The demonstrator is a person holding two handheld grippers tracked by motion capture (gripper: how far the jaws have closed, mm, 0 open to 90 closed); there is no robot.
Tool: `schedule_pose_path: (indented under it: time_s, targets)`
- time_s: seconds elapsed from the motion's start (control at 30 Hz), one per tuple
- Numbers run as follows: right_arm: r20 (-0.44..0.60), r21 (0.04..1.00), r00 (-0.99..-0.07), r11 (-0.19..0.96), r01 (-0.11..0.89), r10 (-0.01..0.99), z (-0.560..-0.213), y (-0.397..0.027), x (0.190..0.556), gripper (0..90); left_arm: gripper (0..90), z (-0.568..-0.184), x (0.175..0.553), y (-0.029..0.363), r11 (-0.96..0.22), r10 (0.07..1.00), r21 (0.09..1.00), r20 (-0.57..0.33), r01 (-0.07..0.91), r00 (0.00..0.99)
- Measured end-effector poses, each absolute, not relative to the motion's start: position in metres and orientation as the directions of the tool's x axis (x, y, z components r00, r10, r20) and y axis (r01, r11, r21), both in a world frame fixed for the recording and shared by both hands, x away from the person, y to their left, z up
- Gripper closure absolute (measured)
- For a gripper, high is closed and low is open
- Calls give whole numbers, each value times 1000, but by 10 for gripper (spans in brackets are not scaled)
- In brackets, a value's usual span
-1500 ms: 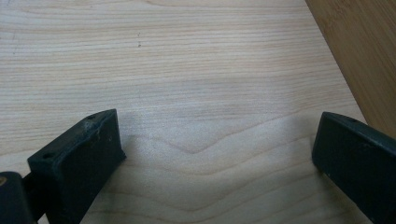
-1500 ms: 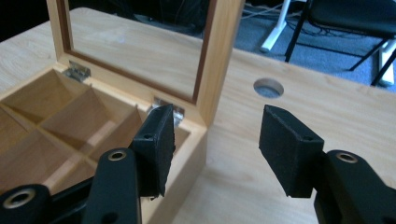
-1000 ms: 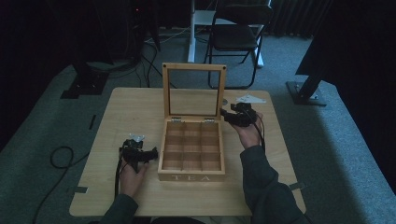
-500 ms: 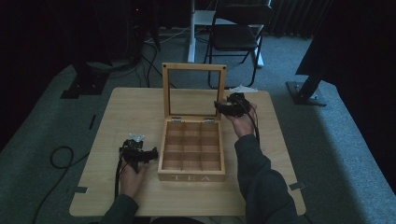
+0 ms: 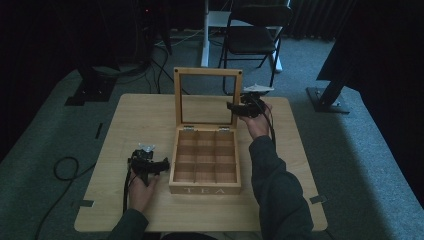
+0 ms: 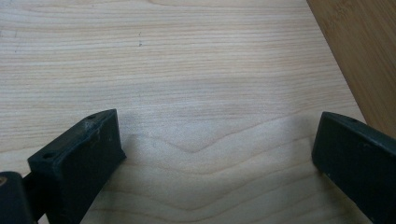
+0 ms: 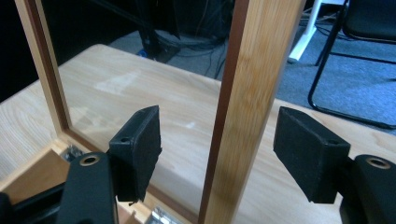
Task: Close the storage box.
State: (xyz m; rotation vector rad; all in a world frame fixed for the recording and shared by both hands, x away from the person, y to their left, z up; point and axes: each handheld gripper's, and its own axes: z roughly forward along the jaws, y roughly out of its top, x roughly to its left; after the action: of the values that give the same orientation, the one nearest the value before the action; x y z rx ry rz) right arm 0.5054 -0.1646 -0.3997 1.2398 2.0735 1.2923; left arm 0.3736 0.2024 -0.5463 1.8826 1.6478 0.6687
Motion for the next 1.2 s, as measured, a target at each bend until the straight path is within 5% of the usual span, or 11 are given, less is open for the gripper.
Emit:
schedule_pose_path:
  time_s: [0.3,0.43,1.2]
  targets:
    - [166,870,-539,134,473,826,-396,-160,518,341,16,-546,374,202,-102,992,686,14,721,127]
    - [177,873,-525,113,474,832,-396,-163,516,418,16,-546,374,202,-102,992,685,14,721,126]
    - [107,911,-592,160,380,799,-391,-174,466,539,16,-546,374,202,-96,993,684,14,723,119]
